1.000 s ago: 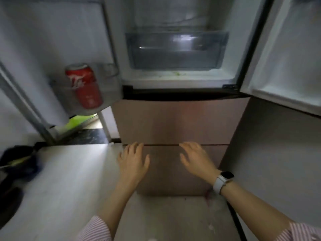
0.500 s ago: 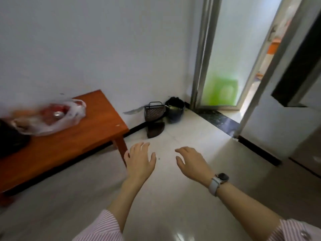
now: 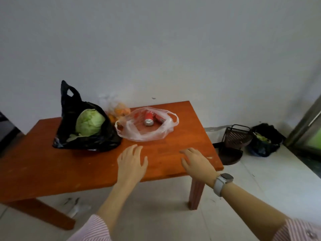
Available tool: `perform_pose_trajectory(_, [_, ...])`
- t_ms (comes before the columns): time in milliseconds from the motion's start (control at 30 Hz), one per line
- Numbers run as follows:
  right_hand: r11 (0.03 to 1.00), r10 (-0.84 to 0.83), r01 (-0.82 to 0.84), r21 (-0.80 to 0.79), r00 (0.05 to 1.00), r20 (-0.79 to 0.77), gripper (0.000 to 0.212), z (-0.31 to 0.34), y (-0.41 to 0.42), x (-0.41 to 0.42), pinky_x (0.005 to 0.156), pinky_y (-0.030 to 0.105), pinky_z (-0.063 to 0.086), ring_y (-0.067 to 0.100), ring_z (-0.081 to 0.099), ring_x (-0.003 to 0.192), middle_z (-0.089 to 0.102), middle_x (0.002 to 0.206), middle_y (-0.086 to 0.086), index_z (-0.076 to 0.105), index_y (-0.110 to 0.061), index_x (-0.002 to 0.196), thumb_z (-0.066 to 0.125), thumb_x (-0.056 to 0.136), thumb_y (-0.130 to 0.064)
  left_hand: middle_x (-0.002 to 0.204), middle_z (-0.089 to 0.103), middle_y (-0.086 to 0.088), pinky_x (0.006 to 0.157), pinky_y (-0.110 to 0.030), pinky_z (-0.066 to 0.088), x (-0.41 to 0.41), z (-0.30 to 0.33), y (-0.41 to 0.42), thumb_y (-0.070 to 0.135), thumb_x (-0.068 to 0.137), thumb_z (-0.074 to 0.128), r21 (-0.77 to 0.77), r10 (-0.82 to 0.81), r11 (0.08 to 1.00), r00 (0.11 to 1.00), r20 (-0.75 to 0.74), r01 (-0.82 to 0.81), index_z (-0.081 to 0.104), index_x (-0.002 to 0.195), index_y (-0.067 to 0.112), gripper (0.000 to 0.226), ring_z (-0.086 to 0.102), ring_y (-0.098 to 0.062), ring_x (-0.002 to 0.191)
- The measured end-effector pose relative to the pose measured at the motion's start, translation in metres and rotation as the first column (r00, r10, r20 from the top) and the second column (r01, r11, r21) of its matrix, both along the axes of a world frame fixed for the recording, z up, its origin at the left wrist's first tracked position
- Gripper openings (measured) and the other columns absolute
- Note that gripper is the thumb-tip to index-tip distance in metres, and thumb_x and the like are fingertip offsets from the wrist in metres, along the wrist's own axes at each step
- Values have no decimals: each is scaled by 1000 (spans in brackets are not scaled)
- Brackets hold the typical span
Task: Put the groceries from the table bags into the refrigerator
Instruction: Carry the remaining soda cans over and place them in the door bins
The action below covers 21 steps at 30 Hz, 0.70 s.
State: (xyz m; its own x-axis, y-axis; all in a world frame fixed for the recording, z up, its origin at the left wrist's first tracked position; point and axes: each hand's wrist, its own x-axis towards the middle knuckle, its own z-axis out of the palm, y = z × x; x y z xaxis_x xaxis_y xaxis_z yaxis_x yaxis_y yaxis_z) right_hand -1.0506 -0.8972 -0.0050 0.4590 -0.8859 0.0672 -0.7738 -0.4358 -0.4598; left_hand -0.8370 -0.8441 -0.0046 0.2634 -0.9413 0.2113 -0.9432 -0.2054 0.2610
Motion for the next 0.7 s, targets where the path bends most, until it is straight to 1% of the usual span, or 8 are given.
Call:
perform_pose_trajectory(100, [997, 64, -65, 38, 997, 34, 36, -16, -52, 31, 99, 31, 39, 24, 49, 115, 52, 126, 9, 48, -10, 128, 41, 94, -20, 143, 39, -6, 109, -37, 30, 23, -20, -39, 34, 92, 47, 46, 22, 999, 999, -38, -20, 41, 136, 16, 48, 35, -21, 133])
perform_pose_trajectory(200, [994, 105, -107, 26, 992, 65, 36, -28, -115, 59, 97, 30, 41, 21, 50, 114, 51, 127, 7, 47, -11, 128, 41, 94, -18, 142, 39, -8, 104, -37, 33, 45, -33, -91, 31, 92, 49, 47, 47, 998, 997, -64, -44, 39, 137, 13, 50, 37, -24, 131])
perform_pose_trajectory(333, [994, 103, -106, 12, 987, 124, 40, -30, -211, 95, 94, 29, 42, 21, 49, 116, 48, 133, 6, 41, -12, 134, 41, 94, -17, 137, 45, -13, 98, -44, 42, 75, -36, -188, 30, 90, 48, 39, 44, 998, 997, -56, -42, 44, 132, 8, 48, 44, -30, 126])
perform_pose_trajectory(400, [994, 109, -111, 14, 985, 134, 42, -34, -255, 113, 99, 34, 41, 24, 47, 119, 48, 133, 8, 40, -13, 134, 44, 93, -17, 128, 53, -17, 89, -48, 50, 90, -42, -236, 30, 85, 42, 47, 5, 999, 1000, -8, -4, 52, 125, 6, 48, 52, -34, 118])
perform_pose_trajectory(500, [988, 132, -129, -84, 991, 36, 48, -51, -309, 138, 101, 48, 41, 32, 47, 121, 51, 131, 13, 42, -12, 133, 49, 88, -25, 123, 57, -17, 87, -49, 49, 107, -52, -293, 19, 85, 51, 47, 2, 999, 1000, 13, -3, 57, 120, 8, 38, 56, -35, 111])
perform_pose_trajectory(533, [987, 134, -135, -93, 991, -21, 52, -58, -321, 145, 105, 52, 36, 34, 42, 126, 47, 135, 13, 38, -13, 135, 51, 87, -30, 125, 57, -15, 87, -49, 48, 111, -53, -309, 17, 86, 52, 51, 2, 999, 1000, 26, -3, 56, 122, 10, 37, 56, -34, 112])
perform_pose_trajectory(633, [993, 116, -116, 14, 967, -226, 66, -81, -352, 157, 111, 56, 15, 33, 14, 141, 17, 153, 8, 9, -24, 146, 40, 92, -47, 123, 59, -11, 79, -46, 51, 129, -64, -352, 25, 88, 35, 113, -70, 992, 989, 133, 55, 57, 121, 13, 42, 58, -30, 108])
perform_pose_trajectory(700, [990, 119, -85, 117, 939, -321, 64, -96, -369, 157, 112, 56, 12, 33, 3, 143, 0, 157, 7, -7, -30, 145, 28, 95, -50, 123, 60, -10, 75, -45, 51, 140, -70, -376, 28, 87, 32, 208, -126, 974, 974, 190, 85, 58, 121, 12, 46, 59, -29, 108])
